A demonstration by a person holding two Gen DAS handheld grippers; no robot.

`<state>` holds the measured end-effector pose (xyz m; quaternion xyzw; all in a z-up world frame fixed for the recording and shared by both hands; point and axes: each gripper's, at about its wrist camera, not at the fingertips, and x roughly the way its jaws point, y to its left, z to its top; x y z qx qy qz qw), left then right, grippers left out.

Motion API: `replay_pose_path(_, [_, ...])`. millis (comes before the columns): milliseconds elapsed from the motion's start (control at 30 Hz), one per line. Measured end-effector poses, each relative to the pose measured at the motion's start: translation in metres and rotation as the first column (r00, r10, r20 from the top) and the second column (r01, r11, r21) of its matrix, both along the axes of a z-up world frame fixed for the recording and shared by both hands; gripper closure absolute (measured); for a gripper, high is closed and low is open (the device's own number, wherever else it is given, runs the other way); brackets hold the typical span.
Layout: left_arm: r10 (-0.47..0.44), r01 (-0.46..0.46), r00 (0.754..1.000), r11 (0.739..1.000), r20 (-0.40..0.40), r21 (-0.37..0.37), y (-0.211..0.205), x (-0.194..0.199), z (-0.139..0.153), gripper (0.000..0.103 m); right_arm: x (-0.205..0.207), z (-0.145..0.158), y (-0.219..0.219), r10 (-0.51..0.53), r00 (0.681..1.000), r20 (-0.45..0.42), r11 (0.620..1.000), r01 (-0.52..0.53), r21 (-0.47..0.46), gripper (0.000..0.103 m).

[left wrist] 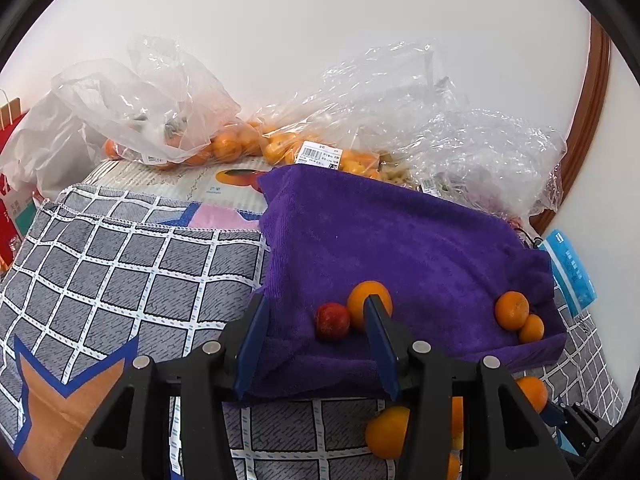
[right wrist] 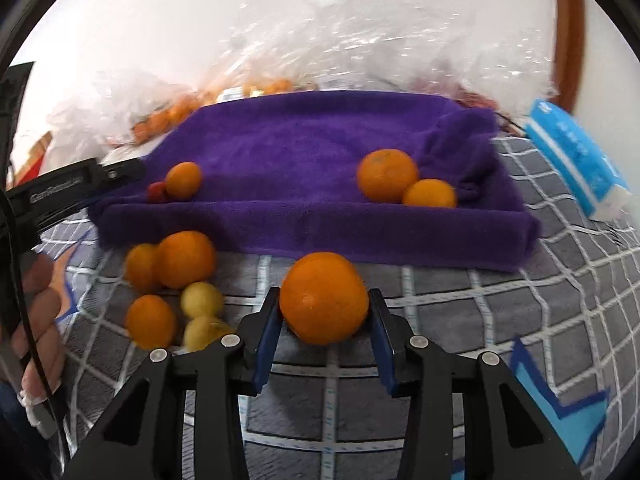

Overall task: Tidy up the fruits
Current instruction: 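Open the left tool to release the red fruit on the towel while the right tool lifts its orange, then grasp a small orange on the bed with the left tool while the right tool holds its orange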

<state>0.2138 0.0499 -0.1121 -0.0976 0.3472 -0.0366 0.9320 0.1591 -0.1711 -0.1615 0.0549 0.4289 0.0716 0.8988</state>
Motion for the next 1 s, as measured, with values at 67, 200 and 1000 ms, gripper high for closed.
replay_pose_path(67, [-0.008, 0.008, 1.0, 1.0, 0.008, -0.002, 0.0, -0.002, 0.001, 0.056, -0.002, 0.002, -0.006, -0.025, 1.0, 0.016, 1.0, 0.025, 0.019, 0.062])
replay_pose_path(200, [-0.041, 0.041, 0.999, 0.999, 0.025, 0.006, -0.007, -0.008, 0.004, 0.056, -0.005, 0.004, -0.018, -0.08, 0.996, 0.028, 0.995, 0.078, 0.058, 0.062])
replay_pose_path(1000, [-0.182, 0.187, 0.969, 0.982, -0.169, 0.014, -0.012, -0.069, -0.017, 0.056, -0.023, 0.011, -0.04, -0.129, 0.989, 0.076, 0.989, 0.123, 0.079, 0.062])
